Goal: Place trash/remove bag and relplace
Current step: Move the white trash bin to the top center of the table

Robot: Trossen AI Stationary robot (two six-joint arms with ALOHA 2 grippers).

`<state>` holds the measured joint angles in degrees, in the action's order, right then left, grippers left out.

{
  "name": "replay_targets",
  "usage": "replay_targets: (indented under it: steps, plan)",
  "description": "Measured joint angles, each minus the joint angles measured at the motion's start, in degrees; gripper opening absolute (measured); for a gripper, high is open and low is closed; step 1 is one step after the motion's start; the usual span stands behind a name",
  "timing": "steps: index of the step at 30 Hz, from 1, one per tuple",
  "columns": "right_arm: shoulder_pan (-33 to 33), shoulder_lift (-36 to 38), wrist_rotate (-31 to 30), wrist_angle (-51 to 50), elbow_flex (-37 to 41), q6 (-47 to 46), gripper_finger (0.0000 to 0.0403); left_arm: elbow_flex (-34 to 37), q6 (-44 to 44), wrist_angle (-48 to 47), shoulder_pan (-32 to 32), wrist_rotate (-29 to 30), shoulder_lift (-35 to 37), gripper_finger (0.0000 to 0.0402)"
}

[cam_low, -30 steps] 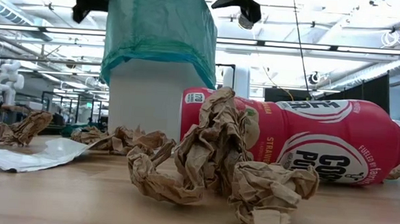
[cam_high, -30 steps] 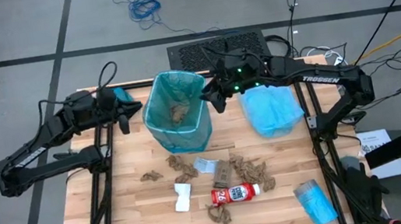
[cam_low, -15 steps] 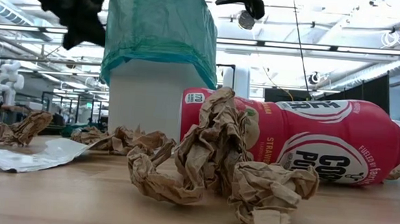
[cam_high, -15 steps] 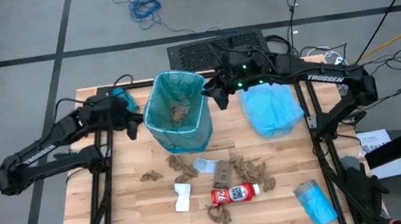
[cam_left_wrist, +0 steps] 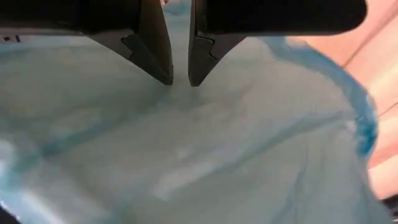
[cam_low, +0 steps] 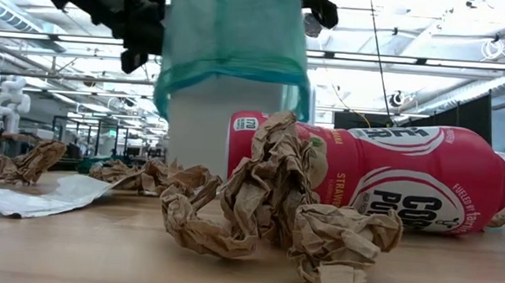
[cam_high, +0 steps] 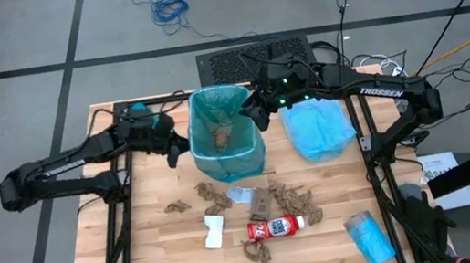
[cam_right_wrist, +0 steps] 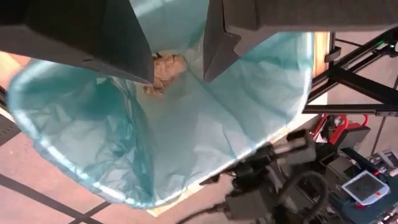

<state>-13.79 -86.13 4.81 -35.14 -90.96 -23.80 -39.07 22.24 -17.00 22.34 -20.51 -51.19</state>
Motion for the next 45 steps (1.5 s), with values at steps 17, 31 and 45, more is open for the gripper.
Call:
replay_targets:
  steps: [17, 31, 45]
  plan:
    - [10.75, 3.59, -0.41, -3.02, 0.01, -3.93, 0.013, -0.02, 1.79, 8.75, -1.0, -0.43, -6.36, 0.005]
    - [24.64, 2.08, -7.38, -7.41, 0.08, -9.11, 0.013, -9.49, 2.52, 0.29, -2.06, 1.77, 4.77, 0.005]
    - [26.47, -8.74, -7.6, 5.62, 12.9, -8.34, 0.013, -12.9, 6.65, 21.45, -10.35, 2.61, 8.63, 0.005]
